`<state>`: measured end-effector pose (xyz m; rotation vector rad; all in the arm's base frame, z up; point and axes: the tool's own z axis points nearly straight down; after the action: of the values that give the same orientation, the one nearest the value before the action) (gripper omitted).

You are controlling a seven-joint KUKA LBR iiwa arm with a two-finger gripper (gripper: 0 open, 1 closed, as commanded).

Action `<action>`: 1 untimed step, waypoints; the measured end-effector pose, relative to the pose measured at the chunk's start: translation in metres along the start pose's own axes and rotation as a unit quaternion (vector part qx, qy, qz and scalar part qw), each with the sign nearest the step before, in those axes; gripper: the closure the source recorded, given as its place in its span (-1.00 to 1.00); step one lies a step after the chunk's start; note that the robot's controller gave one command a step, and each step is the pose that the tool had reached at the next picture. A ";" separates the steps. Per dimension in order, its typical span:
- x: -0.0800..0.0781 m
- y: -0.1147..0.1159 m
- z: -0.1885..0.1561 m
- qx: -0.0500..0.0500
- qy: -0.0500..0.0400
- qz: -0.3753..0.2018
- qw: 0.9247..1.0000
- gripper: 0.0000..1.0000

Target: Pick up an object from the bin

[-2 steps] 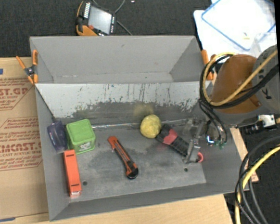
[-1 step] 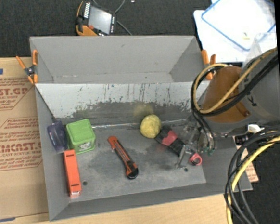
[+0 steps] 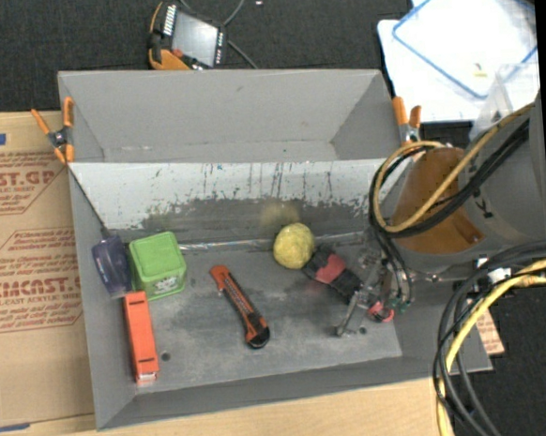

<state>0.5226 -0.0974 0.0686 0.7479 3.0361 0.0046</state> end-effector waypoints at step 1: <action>0.010 -0.007 0.000 0.000 0.002 0.045 0.999 1.00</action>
Offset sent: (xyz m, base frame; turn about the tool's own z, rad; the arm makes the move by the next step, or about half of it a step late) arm 0.0000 0.0000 0.0000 0.0000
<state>0.5101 -0.0992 0.0688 0.8862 3.0024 0.0062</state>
